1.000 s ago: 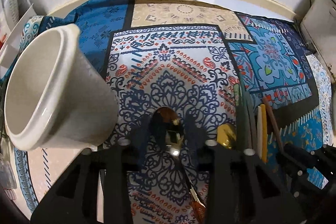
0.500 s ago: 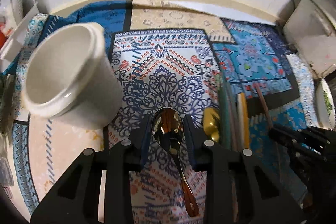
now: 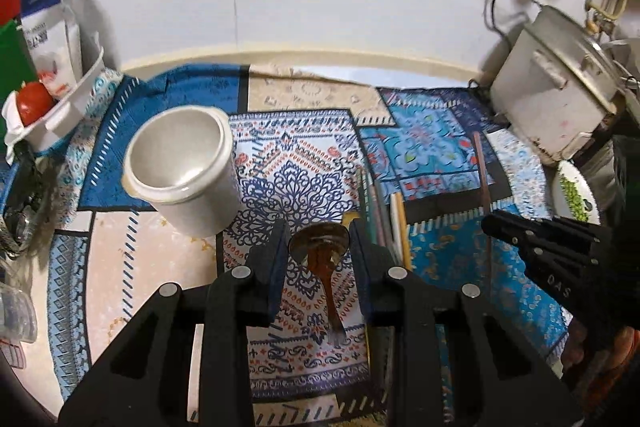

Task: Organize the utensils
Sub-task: 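Grasp the brown chopstick with the right tool while the left tool holds the spoon, then lower the spoon into the white cup with the left tool while the right tool carries the chopstick over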

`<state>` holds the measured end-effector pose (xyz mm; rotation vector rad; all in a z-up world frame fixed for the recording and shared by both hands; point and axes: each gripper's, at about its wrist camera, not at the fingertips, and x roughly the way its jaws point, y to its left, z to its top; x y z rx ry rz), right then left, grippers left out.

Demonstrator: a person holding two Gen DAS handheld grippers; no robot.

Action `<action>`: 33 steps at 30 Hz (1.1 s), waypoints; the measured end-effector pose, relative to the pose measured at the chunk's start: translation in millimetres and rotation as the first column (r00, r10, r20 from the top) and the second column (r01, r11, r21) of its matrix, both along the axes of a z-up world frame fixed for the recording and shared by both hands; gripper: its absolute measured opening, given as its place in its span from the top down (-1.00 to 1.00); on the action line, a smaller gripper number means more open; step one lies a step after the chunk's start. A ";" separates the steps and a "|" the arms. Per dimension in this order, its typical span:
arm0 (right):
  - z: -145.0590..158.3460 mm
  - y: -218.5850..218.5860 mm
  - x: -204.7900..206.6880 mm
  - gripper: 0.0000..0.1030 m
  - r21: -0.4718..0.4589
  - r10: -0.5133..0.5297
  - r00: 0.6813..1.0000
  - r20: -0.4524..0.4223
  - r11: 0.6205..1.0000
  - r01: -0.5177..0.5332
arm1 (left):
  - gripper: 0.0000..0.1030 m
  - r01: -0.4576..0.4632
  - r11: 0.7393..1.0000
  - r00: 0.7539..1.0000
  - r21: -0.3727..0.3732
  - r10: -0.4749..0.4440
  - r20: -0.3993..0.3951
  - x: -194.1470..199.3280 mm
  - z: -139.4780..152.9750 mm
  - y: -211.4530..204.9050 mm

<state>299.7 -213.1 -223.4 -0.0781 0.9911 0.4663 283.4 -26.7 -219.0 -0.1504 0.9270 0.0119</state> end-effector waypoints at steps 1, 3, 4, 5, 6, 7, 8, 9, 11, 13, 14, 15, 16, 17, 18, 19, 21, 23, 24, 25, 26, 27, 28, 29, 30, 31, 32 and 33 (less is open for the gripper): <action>4.7 -0.5 -2.8 0.88 0.003 0.000 1.000 0.014 1.000 0.000 | 0.43 0.002 1.000 1.000 0.002 -0.003 0.011 -2.7 4.2 -1.1; 13.1 -0.1 -5.9 0.88 0.009 0.000 0.999 0.040 1.000 -0.001 | 0.43 0.006 1.000 1.000 0.006 -0.006 0.028 -7.1 10.8 -2.8; 16.9 -0.1 -7.4 0.88 0.015 0.000 0.999 0.052 1.000 -0.001 | 0.44 0.007 1.000 0.999 0.008 -0.007 0.036 -9.3 13.7 -3.6; 19.3 0.1 -8.6 0.88 0.019 0.000 0.998 0.059 1.000 -0.001 | 0.44 0.006 1.000 0.999 0.014 -0.007 0.044 -11.4 16.7 -4.7; 22.1 0.3 -9.8 0.88 0.024 0.000 0.998 0.067 1.000 -0.001 | 0.44 0.006 1.000 0.999 0.019 -0.007 0.051 -13.1 19.0 -5.5; 24.8 0.5 -10.9 0.88 0.029 0.000 0.997 0.076 1.000 -0.002 | 0.44 0.006 1.000 0.998 0.022 -0.007 0.058 -14.2 21.5 -6.2; 27.6 0.6 -11.9 0.88 0.033 -0.001 0.996 0.086 0.999 -0.002 | 0.44 0.007 1.000 0.998 0.021 -0.008 0.065 -15.2 24.1 -6.4; 29.3 0.8 -12.7 0.88 0.037 -0.001 0.996 0.092 0.999 -0.003 | 0.44 0.007 1.000 0.997 0.020 -0.008 0.073 -16.0 27.2 -6.7; 35.8 1.0 -14.9 0.88 0.052 0.001 0.994 0.107 0.999 -0.007 | 0.44 0.006 1.000 0.996 0.026 -0.008 0.087 -17.1 33.0 -7.8; 41.8 1.7 -16.4 0.89 0.064 0.004 0.992 0.122 0.998 -0.012 | 0.44 0.003 1.000 0.995 0.027 -0.006 0.103 -17.5 39.1 -8.5; 45.7 2.7 -16.7 0.89 0.069 0.007 0.991 0.132 0.997 -0.016 | 0.44 0.001 1.000 0.994 0.027 -0.004 0.112 -18.0 42.9 -8.5; 48.8 3.3 -16.9 0.89 0.074 0.009 0.990 0.139 0.997 -0.020 | 0.44 -0.001 1.000 0.993 0.027 -0.002 0.120 -18.9 46.5 -8.5; 51.9 3.8 -16.9 0.89 0.080 0.013 0.989 0.146 0.997 -0.025 | 0.44 -0.003 1.000 0.992 0.026 0.000 0.129 -19.1 50.5 -8.2; 55.6 4.8 -16.9 0.89 0.085 0.017 0.988 0.155 0.996 -0.030 | 0.44 -0.007 1.000 0.990 0.026 0.003 0.140 -19.6 54.8 -7.7; 59.4 6.0 -17.0 0.89 0.089 0.021 0.986 0.165 0.995 -0.036 | 0.44 -0.010 1.000 0.989 0.027 0.006 0.150 -20.1 59.4 -7.1; 63.5 7.2 -17.2 0.89 0.092 0.025 0.984 0.176 0.995 -0.042 | 0.44 -0.015 0.999 0.987 0.028 0.010 0.158 -20.8 62.5 -6.6; 70.7 9.9 -17.4 0.89 0.098 0.035 0.980 0.195 0.994 -0.055 | 0.44 -0.025 0.999 0.984 0.029 0.020 0.180 -22.0 71.6 -4.4; 77.9 13.1 -16.6 0.89 0.105 0.047 0.976 0.212 0.992 -0.070 | 0.44 -0.036 0.999 0.980 0.028 0.030 0.199 -22.9 79.4 -1.7; 82.0 15.3 -15.9 0.89 0.108 0.053 0.973 0.223 0.991 -0.079 | 0.44 -0.043 0.999 0.977 0.029 0.036 0.209 -22.9 84.2 0.0; 86.1 17.8 -15.3 0.89 0.109 0.060 0.971 0.233 0.990 -0.087 | 0.44 -0.050 0.998 0.975 0.032 0.042 0.220 -23.0 88.9 1.9; 89.4 19.8 -15.0 0.89 0.111 0.065 0.968 0.243 0.989 -0.094 | 0.44 -0.055 0.998 0.973 0.033 0.046 0.228 -22.9 92.5 3.8; 94.5 23.2 -13.9 0.89 0.113 0.073 0.964 0.256 0.988 -0.105 | 0.44 -0.061 0.998 0.970 0.034 0.051 0.236 -22.8 96.5 5.2; 97.2 24.6 -13.1 0.89 0.114 0.078 0.962 0.263 0.987 -0.111 | 0.44 -0.066 0.997 0.968 0.036 0.055 0.246 -22.6 101.0 7.8; 102.3 28.0 -11.9 0.89 0.118 0.084 0.958 0.274 0.986 -0.120 | 0.44 -0.070 0.997 0.965 0.037 0.058 0.257 -22.6 105.8 10.9; 105.7 30.6 -11.9 0.89 0.120 0.089 0.956 0.281 0.985 -0.127 | 0.44 -0.075 0.996 0.961 0.041 0.062 0.268 -22.3 111.0 13.9; 109.9 33.7 -11.4 0.89 0.123 0.093 0.952 0.292 0.983 -0.134 | 0.44 -0.078 0.996 0.959 0.044 0.063 0.276 -22.4 114.3 16.4; 113.9 37.2 -10.9 0.89 0.125 0.098 0.948 0.302 0.982 -0.142 | 0.44 -0.083 0.995 0.955 0.051 0.065 0.288 -22.6 118.7 19.0; 117.0 39.3 -10.9 0.89 0.126 0.102 0.945 0.309 0.981 -0.147 | 0.44 -0.088 0.994 0.952 0.057 0.067 0.298 -22.2 122.9 22.2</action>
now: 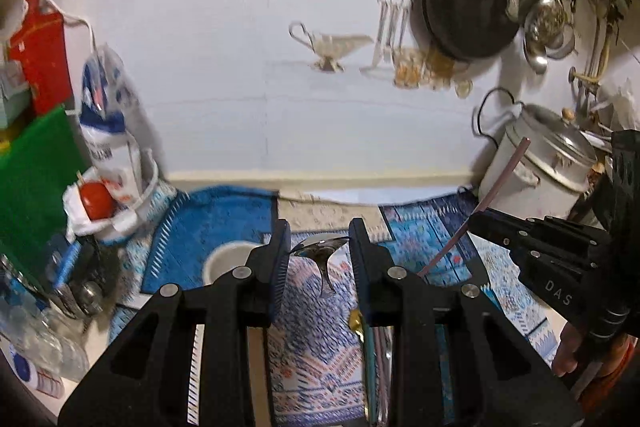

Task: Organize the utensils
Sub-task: 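Lower the spoon into the white cup with the left tool while the right tool carries the chopstick over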

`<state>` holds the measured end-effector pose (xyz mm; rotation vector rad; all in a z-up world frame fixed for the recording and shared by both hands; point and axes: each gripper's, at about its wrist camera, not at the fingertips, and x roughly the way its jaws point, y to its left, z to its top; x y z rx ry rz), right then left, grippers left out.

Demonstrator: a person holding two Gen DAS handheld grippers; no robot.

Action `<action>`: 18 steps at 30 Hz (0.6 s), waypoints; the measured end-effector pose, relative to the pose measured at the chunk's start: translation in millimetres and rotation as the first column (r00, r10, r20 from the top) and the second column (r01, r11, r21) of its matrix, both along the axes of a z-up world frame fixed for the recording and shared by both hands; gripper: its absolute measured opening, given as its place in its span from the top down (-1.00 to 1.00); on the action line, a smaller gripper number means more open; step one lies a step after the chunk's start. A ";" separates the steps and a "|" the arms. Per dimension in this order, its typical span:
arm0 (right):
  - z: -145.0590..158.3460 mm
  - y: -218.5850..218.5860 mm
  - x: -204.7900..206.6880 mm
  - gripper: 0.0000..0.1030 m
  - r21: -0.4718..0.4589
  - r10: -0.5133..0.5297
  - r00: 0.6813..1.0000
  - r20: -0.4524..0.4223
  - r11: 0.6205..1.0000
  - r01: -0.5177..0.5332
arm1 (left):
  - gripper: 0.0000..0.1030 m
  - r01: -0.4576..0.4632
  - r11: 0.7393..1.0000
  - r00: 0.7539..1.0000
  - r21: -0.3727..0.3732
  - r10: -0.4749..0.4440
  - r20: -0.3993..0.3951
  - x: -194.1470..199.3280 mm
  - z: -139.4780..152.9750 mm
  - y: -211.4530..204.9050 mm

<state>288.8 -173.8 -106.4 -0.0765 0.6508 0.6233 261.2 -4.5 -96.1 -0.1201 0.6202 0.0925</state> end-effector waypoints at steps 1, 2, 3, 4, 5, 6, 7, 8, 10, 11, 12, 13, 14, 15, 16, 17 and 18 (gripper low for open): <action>3.0 3.0 0.3 0.89 0.003 0.004 1.000 0.009 1.000 -0.004 | 0.44 -0.005 1.000 1.000 0.006 0.005 0.011 0.1 5.3 4.8; 7.2 7.8 0.5 0.89 0.007 0.009 1.000 0.019 1.000 -0.009 | 0.44 -0.008 1.000 1.000 0.007 0.008 0.018 0.8 8.3 8.1; 9.5 11.5 0.9 0.89 0.009 0.013 1.000 0.024 1.000 -0.013 | 0.44 -0.012 1.000 1.000 0.010 0.012 0.025 1.1 12.0 12.9; 12.6 16.5 1.1 0.89 0.013 0.017 0.999 0.030 1.000 -0.018 | 0.44 -0.014 1.000 0.999 0.013 0.014 0.030 0.9 14.5 16.5; 15.0 19.9 1.4 0.89 0.017 0.021 0.999 0.035 1.000 -0.021 | 0.44 -0.017 1.000 0.999 0.018 0.016 0.037 1.5 18.1 21.5; 18.9 25.0 1.2 0.89 0.022 0.026 0.999 0.042 0.999 -0.027 | 0.44 -0.018 1.000 0.999 0.021 0.017 0.043 2.1 21.4 27.0; 21.7 29.8 1.3 0.89 0.025 0.029 0.998 0.048 0.999 -0.031 | 0.44 -0.018 1.000 0.999 0.022 0.017 0.045 2.8 23.5 30.1; 25.4 36.7 0.9 0.89 0.030 0.035 0.998 0.055 0.999 -0.037 | 0.44 -0.016 1.000 0.999 0.023 0.015 0.048 4.1 26.2 35.6; 29.7 46.2 0.6 0.89 0.034 0.038 0.997 0.065 0.999 -0.041 | 0.44 -0.015 1.000 0.999 0.024 0.013 0.048 7.3 28.8 46.7; 32.4 54.2 0.4 0.89 0.039 0.042 0.997 0.069 0.998 -0.045 | 0.44 -0.011 1.000 0.999 0.021 0.010 0.045 8.9 29.2 51.9; 33.9 58.7 0.3 0.89 0.043 0.045 0.996 0.071 0.998 -0.048 | 0.44 -0.009 1.000 0.999 0.017 0.008 0.042 9.8 28.9 55.6; 35.5 64.7 0.4 0.89 0.049 0.049 0.996 0.070 0.997 -0.053 | 0.44 -0.004 1.000 0.999 0.012 0.003 0.033 12.6 27.8 62.2; 36.8 71.4 0.4 0.89 0.056 0.056 0.996 0.069 0.997 -0.060 | 0.44 -0.002 1.000 1.000 0.010 0.002 0.027 13.3 26.7 65.8; 37.9 77.5 0.8 0.89 0.061 0.063 0.996 0.066 0.996 -0.068 | 0.44 -0.001 1.000 1.000 0.009 0.001 0.018 15.6 24.4 70.9; 38.7 84.3 1.0 0.89 0.064 0.070 0.995 0.066 0.995 -0.075 | 0.44 0.002 1.000 1.000 0.006 -0.002 0.008 17.9 21.3 75.8; 39.0 91.2 0.8 0.89 0.064 0.076 0.995 0.066 0.995 -0.080 | 0.44 0.005 1.000 1.000 0.002 -0.005 0.000 19.2 18.1 79.1; 38.9 95.8 0.7 0.89 0.064 0.081 0.995 0.064 0.994 -0.085 | 0.44 0.008 1.000 1.000 -0.004 -0.008 -0.013 21.8 13.5 84.0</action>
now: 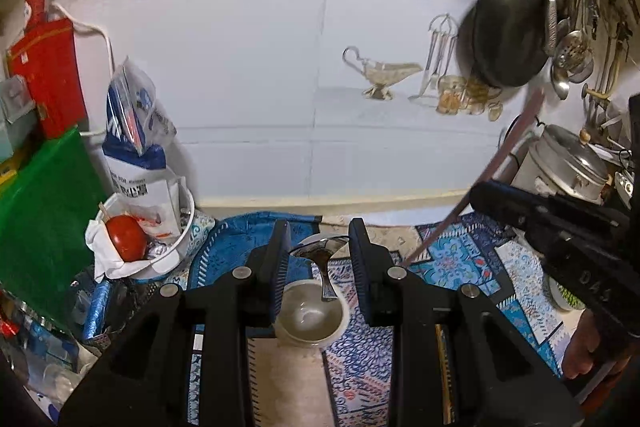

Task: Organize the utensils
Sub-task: 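Lower the spoon into the white cup with the left tool while the right tool carries the chopstick over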

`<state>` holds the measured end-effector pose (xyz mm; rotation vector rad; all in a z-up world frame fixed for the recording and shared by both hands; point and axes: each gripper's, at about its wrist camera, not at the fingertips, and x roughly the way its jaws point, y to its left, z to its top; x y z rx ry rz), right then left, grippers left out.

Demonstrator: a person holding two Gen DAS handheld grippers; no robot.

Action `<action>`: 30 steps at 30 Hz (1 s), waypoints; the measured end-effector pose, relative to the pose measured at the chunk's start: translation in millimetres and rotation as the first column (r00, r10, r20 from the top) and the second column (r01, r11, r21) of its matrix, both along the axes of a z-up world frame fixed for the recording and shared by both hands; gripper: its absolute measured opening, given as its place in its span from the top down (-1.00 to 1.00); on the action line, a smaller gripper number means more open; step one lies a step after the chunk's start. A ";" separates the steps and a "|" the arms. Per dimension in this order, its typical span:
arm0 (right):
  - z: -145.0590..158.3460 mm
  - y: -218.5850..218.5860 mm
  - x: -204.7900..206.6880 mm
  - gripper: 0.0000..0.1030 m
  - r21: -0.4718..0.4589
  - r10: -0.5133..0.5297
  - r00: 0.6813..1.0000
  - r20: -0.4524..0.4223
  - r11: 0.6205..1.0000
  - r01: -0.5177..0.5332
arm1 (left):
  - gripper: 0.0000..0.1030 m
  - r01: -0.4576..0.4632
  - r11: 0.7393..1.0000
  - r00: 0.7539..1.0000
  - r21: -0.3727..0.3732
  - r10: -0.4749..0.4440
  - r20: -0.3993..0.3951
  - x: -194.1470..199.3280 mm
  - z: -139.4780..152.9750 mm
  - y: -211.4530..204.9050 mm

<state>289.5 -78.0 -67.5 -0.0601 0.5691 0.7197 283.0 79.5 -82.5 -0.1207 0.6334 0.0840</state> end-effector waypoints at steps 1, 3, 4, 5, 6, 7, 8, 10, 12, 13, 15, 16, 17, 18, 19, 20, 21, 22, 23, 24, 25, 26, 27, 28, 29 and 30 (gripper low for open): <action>-1.1 4.3 0.0 0.89 0.000 0.006 1.000 -0.005 1.000 -0.006 | 0.44 0.002 1.000 1.000 -0.004 -0.002 -0.011 2.5 -4.5 3.9; -4.8 15.3 1.1 0.89 -0.005 0.017 1.000 -0.018 1.000 -0.017 | 0.44 0.006 1.000 0.999 -0.010 -0.006 -0.033 6.6 -14.0 9.8; -7.6 19.8 1.8 0.89 -0.011 0.021 0.999 -0.025 1.000 -0.021 | 0.44 0.009 1.000 0.999 -0.015 -0.009 -0.046 9.2 -19.9 12.9; -11.6 24.3 2.6 0.89 -0.019 0.024 0.999 -0.033 1.000 -0.025 | 0.44 0.010 1.000 0.998 -0.019 -0.011 -0.057 11.2 -24.8 15.2; -16.2 28.5 4.1 0.89 -0.028 0.027 0.999 -0.043 0.999 -0.029 | 0.44 0.012 1.000 0.998 -0.024 -0.013 -0.069 13.3 -30.2 17.2; -22.5 33.2 5.6 0.89 -0.040 0.029 0.998 -0.054 0.999 -0.031 | 0.44 0.014 0.999 0.996 -0.031 -0.016 -0.082 15.5 -36.3 19.4; -25.9 35.8 6.4 0.89 -0.046 0.030 0.998 -0.062 0.998 -0.033 | 0.44 0.014 0.999 0.996 -0.038 -0.018 -0.092 17.2 -40.6 21.9; -37.8 42.4 10.5 0.89 -0.068 0.030 0.996 -0.087 0.997 -0.036 | 0.44 0.019 0.998 0.993 -0.058 -0.025 -0.117 21.4 -50.5 25.9; -50.8 47.0 15.9 0.89 -0.088 0.027 0.993 -0.118 0.995 -0.038 | 0.44 0.024 0.997 0.989 -0.071 -0.034 -0.141 25.4 -59.9 28.4; -54.4 48.1 17.8 0.89 -0.093 0.026 0.991 -0.128 0.995 -0.038 | 0.44 0.028 0.997 0.987 -0.078 -0.039 -0.154 27.8 -65.3 29.8; -63.5 51.4 21.5 0.89 -0.110 0.020 0.989 -0.147 0.993 -0.036 | 0.44 0.034 0.996 0.984 -0.086 -0.048 -0.173 32.0 -72.6 32.2; -66.7 52.8 23.3 0.89 -0.119 0.014 0.988 -0.153 0.992 -0.033 | 0.44 0.036 0.995 0.982 -0.092 -0.053 -0.182 34.5 -76.0 33.4; -68.4 53.9 25.1 0.89 -0.123 0.012 0.987 -0.160 0.992 -0.032 | 0.44 0.038 0.995 0.980 -0.097 -0.056 -0.189 36.7 -78.5 34.7; -71.2 55.2 27.1 0.89 -0.128 0.008 0.986 -0.169 0.991 -0.030 | 0.44 0.040 0.994 0.978 -0.103 -0.060 -0.197 39.4 -81.4 36.3; -73.9 56.2 29.2 0.89 -0.132 0.005 0.984 -0.175 0.991 -0.028 | 0.44 0.042 0.993 0.977 -0.108 -0.063 -0.203 41.7 -83.6 38.2; -75.7 56.7 30.7 0.89 -0.136 0.002 0.984 -0.179 0.990 -0.026 | 0.44 0.044 0.993 0.976 -0.112 -0.067 -0.209 44.4 -86.3 39.3; -77.9 58.0 33.1 0.89 -0.140 -0.001 0.983 -0.183 0.990 -0.025 | 0.44 0.046 0.992 0.974 -0.116 -0.070 -0.216 47.5 -88.7 40.5; -80.0 59.4 35.1 0.89 -0.144 -0.003 0.982 -0.189 0.989 -0.025 | 0.44 0.047 0.992 0.972 -0.119 -0.073 -0.222 49.5 -90.3 41.8; -82.4 60.0 37.9 0.89 -0.148 -0.006 0.981 -0.195 0.989 -0.023 | 0.44 0.048 0.991 0.971 -0.124 -0.076 -0.227 52.1 -92.6 43.3; -84.0 61.0 39.8 0.89 -0.151 -0.008 0.980 -0.200 0.988 -0.023 | 0.44 0.050 0.990 0.969 -0.129 -0.079 -0.234 55.0 -94.7 44.3; -85.5 62.0 41.3 0.89 -0.154 -0.010 0.979 -0.204 0.988 -0.022 | 0.44 0.051 0.990 0.968 -0.131 -0.082 -0.239 57.8 -96.7 45.1; -87.3 62.5 43.6 0.89 -0.158 -0.012 0.978 -0.210 0.987 -0.022 | 0.44 0.051 0.990 0.967 -0.132 -0.082 -0.242 59.8 -97.8 46.3; -88.6 63.6 45.0 0.89 -0.160 -0.013 0.977 -0.215 0.987 -0.022 | 0.44 0.052 0.990 0.965 -0.134 -0.085 -0.247 62.1 -99.1 47.7; -90.2 64.4 46.6 0.89 -0.162 -0.014 0.976 -0.219 0.987 -0.022 | 0.44 0.053 0.989 0.964 -0.138 -0.087 -0.251 64.4 -100.9 49.4; -91.5 65.4 48.2 0.89 -0.165 -0.015 0.975 -0.223 0.986 -0.022 | 0.44 0.055 0.988 0.962 -0.146 -0.092 -0.257 66.5 -102.7 50.8; -92.9 66.5 48.9 0.89 -0.168 -0.016 0.974 -0.225 0.986 -0.022 | 0.44 0.058 0.986 0.960 -0.156 -0.098 -0.263 68.5 -104.7 52.3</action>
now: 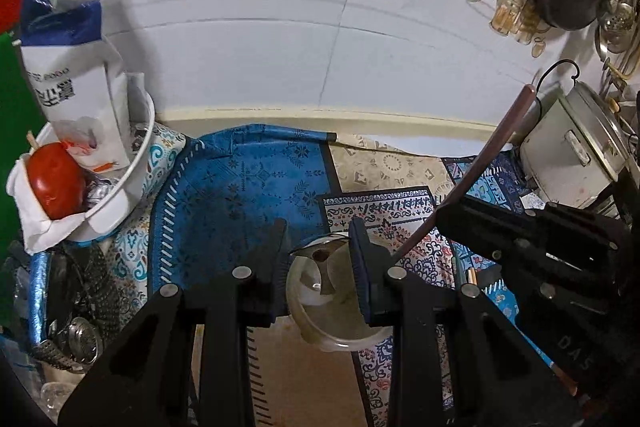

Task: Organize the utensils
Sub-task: 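Lower the spoon into the white cup with the left tool while the right tool carries the chopstick over, then lower the brown chopstick into the white cup and open the right tool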

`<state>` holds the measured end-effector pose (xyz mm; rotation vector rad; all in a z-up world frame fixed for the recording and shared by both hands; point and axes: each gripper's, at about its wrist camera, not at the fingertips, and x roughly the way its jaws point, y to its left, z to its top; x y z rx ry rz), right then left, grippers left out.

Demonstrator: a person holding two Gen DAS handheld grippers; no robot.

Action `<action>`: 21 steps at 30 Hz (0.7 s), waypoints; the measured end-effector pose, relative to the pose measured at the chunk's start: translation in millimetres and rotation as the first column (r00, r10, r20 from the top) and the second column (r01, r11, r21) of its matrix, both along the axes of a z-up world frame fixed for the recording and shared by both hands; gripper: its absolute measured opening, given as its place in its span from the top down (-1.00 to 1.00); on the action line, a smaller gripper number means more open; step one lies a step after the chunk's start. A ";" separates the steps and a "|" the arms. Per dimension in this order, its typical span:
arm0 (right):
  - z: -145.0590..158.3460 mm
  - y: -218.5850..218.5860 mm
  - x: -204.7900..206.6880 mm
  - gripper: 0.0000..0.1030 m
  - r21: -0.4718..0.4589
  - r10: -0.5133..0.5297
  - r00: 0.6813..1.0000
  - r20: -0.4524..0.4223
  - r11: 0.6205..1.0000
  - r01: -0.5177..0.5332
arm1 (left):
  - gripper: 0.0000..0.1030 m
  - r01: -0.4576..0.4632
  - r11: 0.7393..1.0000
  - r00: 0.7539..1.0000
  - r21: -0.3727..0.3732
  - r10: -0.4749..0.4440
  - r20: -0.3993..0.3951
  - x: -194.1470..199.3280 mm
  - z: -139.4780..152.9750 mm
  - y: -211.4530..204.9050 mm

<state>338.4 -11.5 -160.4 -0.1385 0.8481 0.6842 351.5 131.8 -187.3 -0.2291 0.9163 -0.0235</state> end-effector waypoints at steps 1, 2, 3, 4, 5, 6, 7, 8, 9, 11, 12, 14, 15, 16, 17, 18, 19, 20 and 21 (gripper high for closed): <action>-1.5 1.2 1.0 0.89 -0.004 0.000 1.000 -0.003 1.000 0.000 | 0.44 0.002 1.000 1.000 -0.006 -0.002 -0.007 2.2 -2.3 1.7; -3.1 2.6 2.6 0.89 -0.007 0.000 1.000 -0.009 1.000 0.000 | 0.44 0.002 1.000 1.000 -0.006 -0.002 -0.011 4.5 -4.1 2.5; -4.5 3.4 3.8 0.89 -0.007 0.000 1.000 -0.012 1.000 0.000 | 0.44 0.003 1.000 1.000 -0.006 -0.003 -0.015 6.7 -6.1 3.9; -4.9 4.3 5.2 0.89 -0.008 -0.002 1.000 -0.011 1.000 0.002 | 0.44 0.003 1.000 1.000 -0.010 -0.004 -0.021 8.8 -8.4 5.5; -5.1 5.3 7.1 0.89 -0.008 -0.003 1.000 -0.013 1.000 0.002 | 0.44 0.003 1.000 1.000 -0.013 -0.003 -0.025 10.2 -9.8 6.7; -5.5 5.8 8.7 0.89 -0.007 -0.003 1.000 -0.015 1.000 0.003 | 0.44 0.002 1.000 1.000 -0.019 -0.003 -0.030 12.0 -11.3 7.9; -6.1 6.6 10.6 0.89 -0.006 -0.005 1.000 -0.018 1.000 0.005 | 0.44 0.002 1.000 0.999 -0.024 -0.003 -0.035 14.0 -13.4 9.5; -6.8 7.5 12.6 0.89 -0.008 -0.006 1.000 -0.020 1.000 0.006 | 0.44 0.004 0.999 0.999 -0.034 -0.005 -0.041 16.1 -15.4 10.7; -7.6 8.0 14.3 0.89 -0.010 -0.006 1.000 -0.023 1.000 0.005 | 0.44 0.006 0.999 0.999 -0.041 -0.008 -0.045 17.9 -17.0 11.4; -10.1 9.4 18.8 0.88 -0.013 -0.008 0.999 -0.036 1.000 0.008 | 0.44 0.012 0.999 0.999 -0.047 -0.014 -0.051 21.3 -19.5 12.3; -11.5 10.1 20.4 0.88 -0.014 -0.010 0.999 -0.041 1.000 0.009 | 0.44 0.016 0.999 0.998 -0.047 -0.019 -0.053 23.1 -20.6 12.1; -14.5 10.6 23.8 0.88 -0.016 -0.014 0.998 -0.056 1.000 0.013 | 0.44 0.023 0.999 0.998 -0.048 -0.026 -0.056 26.7 -22.8 12.1; -16.3 10.7 25.3 0.88 -0.017 -0.017 0.998 -0.064 1.000 0.016 | 0.44 0.027 0.998 0.998 -0.049 -0.030 -0.058 28.2 -23.8 11.8; -17.8 10.2 26.3 0.88 -0.017 -0.019 0.997 -0.069 1.000 0.018 | 0.45 0.030 0.998 0.998 -0.052 -0.033 -0.059 29.5 -24.3 11.7; -19.4 9.9 27.3 0.88 -0.019 -0.023 0.997 -0.073 1.000 0.022 | 0.46 0.031 0.998 0.998 -0.050 -0.034 -0.060 30.9 -24.7 11.6; -20.0 9.8 27.2 0.88 -0.021 -0.024 0.997 -0.074 1.000 0.023 | 0.46 0.032 0.999 0.998 -0.044 -0.034 -0.059 31.9 -25.0 11.3; -20.9 9.6 27.0 0.88 -0.022 -0.023 0.997 -0.076 1.000 0.021 | 0.46 0.032 0.999 0.998 -0.040 -0.034 -0.057 32.4 -24.8 11.3; -21.5 9.4 26.8 0.88 -0.024 -0.022 0.997 -0.079 1.000 0.020 | 0.46 0.032 0.999 0.998 -0.040 -0.034 -0.056 33.2 -24.8 11.8; -21.9 8.9 26.6 0.88 -0.026 -0.024 0.996 -0.080 0.999 0.022 | 0.46 0.031 0.999 0.998 -0.045 -0.034 -0.056 33.8 -24.8 12.5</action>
